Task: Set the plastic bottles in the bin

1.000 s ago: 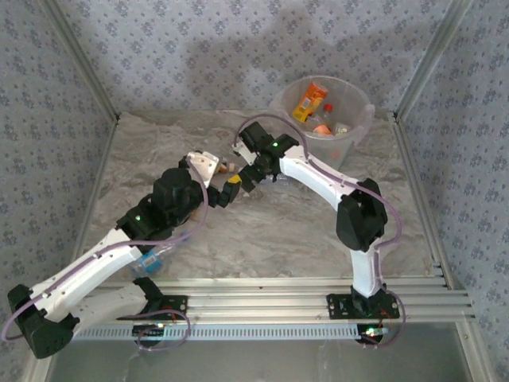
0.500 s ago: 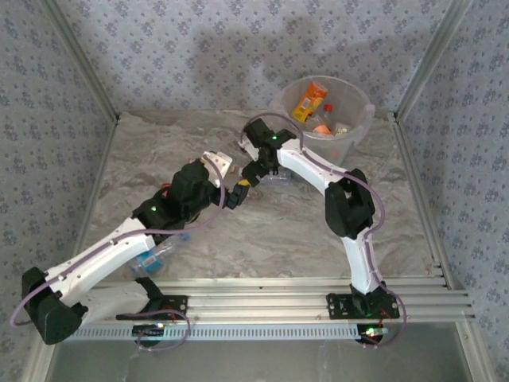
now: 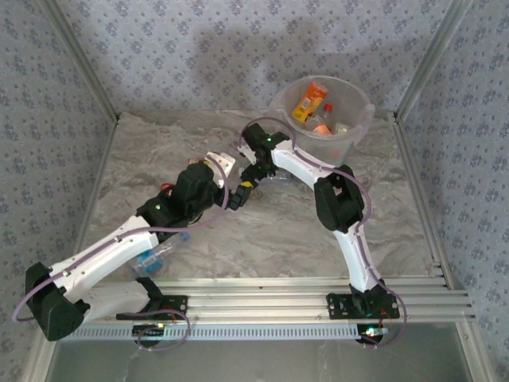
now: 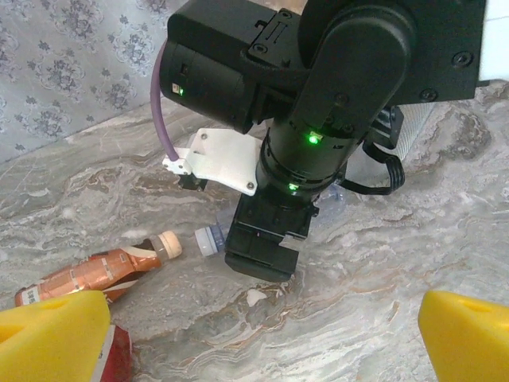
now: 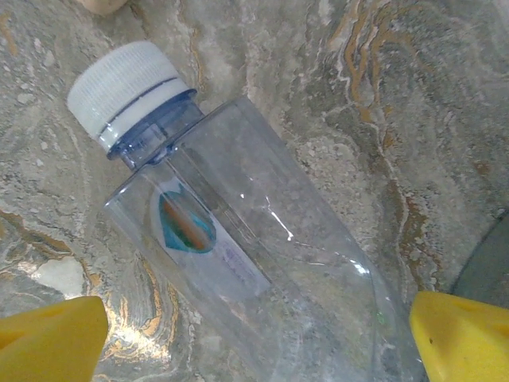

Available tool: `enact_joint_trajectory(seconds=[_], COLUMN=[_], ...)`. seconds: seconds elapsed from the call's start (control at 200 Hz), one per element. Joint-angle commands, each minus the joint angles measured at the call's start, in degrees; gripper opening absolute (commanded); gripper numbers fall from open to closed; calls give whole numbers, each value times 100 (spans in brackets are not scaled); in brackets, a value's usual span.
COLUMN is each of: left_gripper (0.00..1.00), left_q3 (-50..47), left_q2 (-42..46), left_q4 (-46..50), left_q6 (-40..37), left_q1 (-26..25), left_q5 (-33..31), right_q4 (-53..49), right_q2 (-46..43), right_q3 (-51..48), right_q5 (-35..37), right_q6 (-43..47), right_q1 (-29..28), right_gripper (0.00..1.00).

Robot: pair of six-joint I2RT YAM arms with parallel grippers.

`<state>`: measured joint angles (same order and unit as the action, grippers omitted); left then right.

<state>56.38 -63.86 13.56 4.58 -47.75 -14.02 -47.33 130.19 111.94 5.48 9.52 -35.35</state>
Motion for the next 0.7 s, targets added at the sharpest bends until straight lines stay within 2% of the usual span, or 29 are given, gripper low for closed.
enact_joint_trajectory(seconds=[0.0,0.295,0.51,0.695], left_gripper=[100,100,100,100], left_q3=[294,321,328,329], left_q2=[-97,-161,-180,-176], left_q4=[31,50,58,46], left_q6=[109,98,102,102], left_q1=[-44,-46,-45,-42], left_q5=[157,198,199,206], right_q4=[-85,-26,-117,-27], right_q2=[173,-90,-29,-54], right_q3=[158,-262,-330,-392], right_q5=[-114,-497,-503,-498], right_q6=[-6,-246,-262,-283], right_q1=[55,40,10,-28], right_gripper=[99,93,79,71])
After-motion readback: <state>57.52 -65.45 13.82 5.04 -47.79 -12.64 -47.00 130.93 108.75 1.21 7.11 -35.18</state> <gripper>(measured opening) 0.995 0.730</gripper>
